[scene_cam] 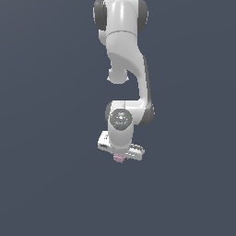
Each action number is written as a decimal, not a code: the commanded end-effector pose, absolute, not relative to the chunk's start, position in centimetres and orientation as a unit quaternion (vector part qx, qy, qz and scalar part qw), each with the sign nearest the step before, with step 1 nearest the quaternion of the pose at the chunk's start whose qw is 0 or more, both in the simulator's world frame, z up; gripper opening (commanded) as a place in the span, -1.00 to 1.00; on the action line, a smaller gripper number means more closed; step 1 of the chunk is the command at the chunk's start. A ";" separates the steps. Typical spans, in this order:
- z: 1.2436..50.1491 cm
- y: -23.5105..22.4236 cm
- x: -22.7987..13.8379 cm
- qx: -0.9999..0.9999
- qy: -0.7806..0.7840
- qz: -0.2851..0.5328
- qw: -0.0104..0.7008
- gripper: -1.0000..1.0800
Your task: Pick up the object and move it to a goal position.
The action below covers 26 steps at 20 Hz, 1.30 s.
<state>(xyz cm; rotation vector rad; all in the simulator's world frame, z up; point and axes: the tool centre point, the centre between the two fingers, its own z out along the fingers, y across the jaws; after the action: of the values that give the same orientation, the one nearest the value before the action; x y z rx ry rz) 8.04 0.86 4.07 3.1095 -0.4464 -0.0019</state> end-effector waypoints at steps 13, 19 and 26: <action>4.3 0.5 8.0 0.990 -0.142 0.000 0.000 -1.00; 5.8 -2.3 7.3 0.990 -0.142 0.000 0.000 -1.00; 9.7 -9.1 5.6 0.990 -0.142 0.000 0.000 -1.00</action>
<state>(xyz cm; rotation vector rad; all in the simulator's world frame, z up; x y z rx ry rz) 6.01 -7.45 8.71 3.1102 -0.4460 -0.0014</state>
